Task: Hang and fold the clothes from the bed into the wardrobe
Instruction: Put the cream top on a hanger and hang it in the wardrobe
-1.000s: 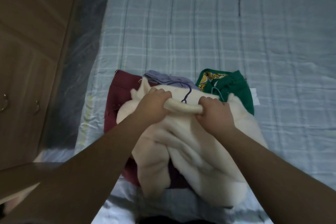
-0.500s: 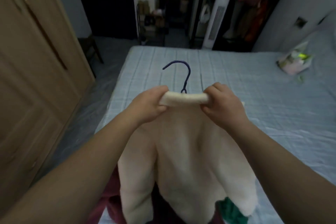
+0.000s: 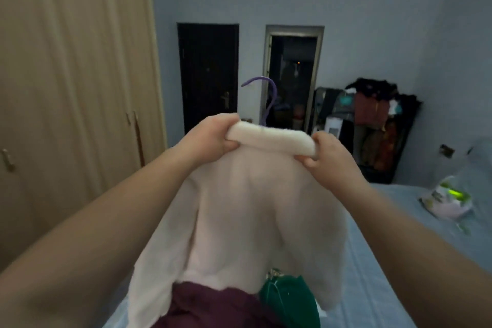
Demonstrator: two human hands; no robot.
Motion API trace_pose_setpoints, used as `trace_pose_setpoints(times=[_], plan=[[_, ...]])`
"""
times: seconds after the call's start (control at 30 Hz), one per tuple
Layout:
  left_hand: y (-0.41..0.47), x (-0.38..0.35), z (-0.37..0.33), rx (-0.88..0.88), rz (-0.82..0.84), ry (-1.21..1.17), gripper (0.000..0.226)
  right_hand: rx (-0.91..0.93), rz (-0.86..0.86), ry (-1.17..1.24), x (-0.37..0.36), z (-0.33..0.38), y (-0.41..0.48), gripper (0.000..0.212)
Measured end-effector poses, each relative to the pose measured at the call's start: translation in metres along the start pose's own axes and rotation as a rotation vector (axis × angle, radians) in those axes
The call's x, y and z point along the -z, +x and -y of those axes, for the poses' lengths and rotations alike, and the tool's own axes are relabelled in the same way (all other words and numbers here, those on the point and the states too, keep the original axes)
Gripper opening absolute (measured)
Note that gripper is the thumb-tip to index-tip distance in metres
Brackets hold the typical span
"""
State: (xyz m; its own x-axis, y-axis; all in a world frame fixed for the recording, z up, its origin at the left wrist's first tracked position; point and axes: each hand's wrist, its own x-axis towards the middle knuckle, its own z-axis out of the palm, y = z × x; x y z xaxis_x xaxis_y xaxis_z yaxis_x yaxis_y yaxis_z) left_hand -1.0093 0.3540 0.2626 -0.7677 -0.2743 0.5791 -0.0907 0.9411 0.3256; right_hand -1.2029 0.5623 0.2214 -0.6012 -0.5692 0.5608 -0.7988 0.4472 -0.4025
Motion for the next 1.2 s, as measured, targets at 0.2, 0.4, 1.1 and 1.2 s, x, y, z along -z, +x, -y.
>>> trace_pose_setpoints(times=[0.2,0.4,1.1,1.2], plan=[[-0.002,0.049,-0.045,-0.053,-0.106,0.114,0.021,0.022,-0.024,0.102,0.034,0.037,0.005,0.015],[-0.002,0.086,-0.066,-0.096,-0.271,0.155,0.016,0.239,-0.108,0.145,0.076,0.069,0.007,0.011],[-0.027,0.128,-0.029,0.294,0.529,-0.179,0.038,0.298,0.027,0.104,0.139,0.045,0.015,0.007],[-0.031,0.115,-0.032,0.173,0.339,-0.106,0.009,0.318,0.053,0.151,0.122,0.054,0.016,0.006]])
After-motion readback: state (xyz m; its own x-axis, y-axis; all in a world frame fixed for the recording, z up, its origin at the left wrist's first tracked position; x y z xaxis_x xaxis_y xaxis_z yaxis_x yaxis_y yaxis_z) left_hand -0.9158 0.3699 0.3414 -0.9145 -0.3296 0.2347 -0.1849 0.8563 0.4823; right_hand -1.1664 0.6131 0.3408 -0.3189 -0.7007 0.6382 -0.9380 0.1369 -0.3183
